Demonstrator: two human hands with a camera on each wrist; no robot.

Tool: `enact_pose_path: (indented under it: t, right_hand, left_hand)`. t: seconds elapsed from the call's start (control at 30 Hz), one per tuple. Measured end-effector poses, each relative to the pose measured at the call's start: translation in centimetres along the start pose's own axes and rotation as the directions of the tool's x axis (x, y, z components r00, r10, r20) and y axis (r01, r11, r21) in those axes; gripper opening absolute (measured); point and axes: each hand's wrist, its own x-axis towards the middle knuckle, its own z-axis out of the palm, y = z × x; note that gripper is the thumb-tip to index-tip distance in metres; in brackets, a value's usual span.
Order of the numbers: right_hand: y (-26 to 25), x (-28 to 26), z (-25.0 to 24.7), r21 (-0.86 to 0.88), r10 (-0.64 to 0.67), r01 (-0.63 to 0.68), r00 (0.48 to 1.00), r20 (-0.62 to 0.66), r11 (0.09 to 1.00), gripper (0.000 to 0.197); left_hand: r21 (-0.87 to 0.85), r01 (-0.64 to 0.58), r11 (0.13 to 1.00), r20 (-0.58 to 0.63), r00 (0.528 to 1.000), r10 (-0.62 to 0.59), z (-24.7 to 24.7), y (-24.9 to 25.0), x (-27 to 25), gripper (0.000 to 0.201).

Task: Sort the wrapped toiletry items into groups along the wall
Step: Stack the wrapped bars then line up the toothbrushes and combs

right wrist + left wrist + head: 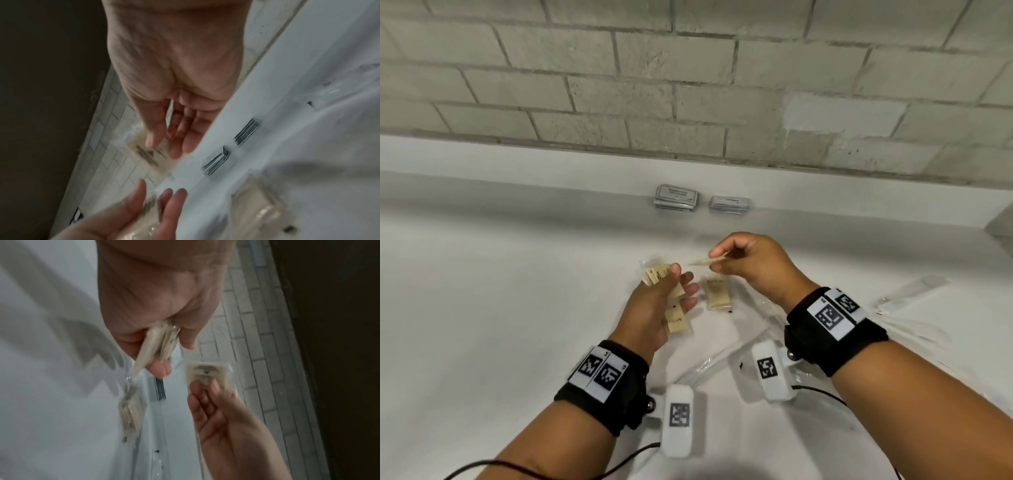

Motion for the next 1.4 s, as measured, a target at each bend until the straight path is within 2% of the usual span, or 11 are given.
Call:
enact_pose_path:
  t: [0.13,0.3,0.47,0.63,0.77,0.9,1.0,1.13,1.27,1.33,1.4]
  right_hand:
    - [1.1,-1.8,0.2,-0.240,-0.073,0.106,0.987,0.143,0.965,0.032]
    - [1.3,-2.1,-0.4,0.139,0.140,-0.136,0.990,-0.016,0.981,0.024]
    - [1.2,-2.3,0.1,0.089,0.298,-0.325,0.927,0.228,0.942,0.025]
    - [1.4,-1.2,-0.1,0.222,0.370,-0.409,0.908,0.198,0.885,0.020]
    - [1.0,0.2,-1.4,0.204,0.350,-0.371,0.928,0.129,0.906,0.021]
    - [0.3,2.8,-2.8,-0.162,0.237,-0.216,0.963,0.128,0.963,0.029]
    - [-1.0,4.8,-3.1,-0.420,0.206,-0.084,0.945,0.254,0.904,0.038]
    - [-0.5,6.3,-1.2,-0.668,0.328,-0.034,0.889,0.320,0.743,0.033]
    - [1.8,5.6,0.0,-0.843,0.196,0.033,0.967,0.163,0.537,0.035]
    - [1.6,5.0,-0.1,-0.691,0.060,-0.011,0.997,0.047,0.723,0.024]
    - [0.5,4.1,0.2,-0.360,0.090,-0.069,0.995,0.042,0.930,0.020]
  left_hand:
    - [-0.017,0.060,0.998,0.021,0.998,-0.059,-0.1,0.3,-0.2,0.013]
    - [0.013,-0.034,0.999,0.009,0.999,0.034,0.5,0.2,-0.5,0.021]
    - [-0.003,-0.060,0.998,0.030,0.998,0.060,1.0,0.1,-0.9,0.021]
    - [-0.034,-0.024,0.999,-0.009,1.000,0.024,1.0,-0.1,-0.7,0.016]
    - [-0.154,0.111,0.982,-0.021,0.993,-0.116,0.3,0.3,-0.2,0.003]
    - [-0.169,0.178,0.969,-0.005,0.983,-0.182,-0.9,0.6,0.1,0.019]
    - [-0.054,0.190,0.980,0.005,0.982,-0.190,-1.5,0.6,0.1,0.017]
    - [0.019,0.121,0.992,-0.048,0.992,-0.120,-1.9,0.2,0.2,0.018]
    - [0.066,0.050,0.997,-0.052,0.998,-0.047,-2.0,0.0,0.2,0.018]
    - [0.094,0.017,0.995,-0.024,1.000,-0.015,-2.0,0.1,0.1,0.018]
    - [0.107,-0.013,0.994,0.042,0.999,0.009,-1.8,0.1,0.0,0.019]
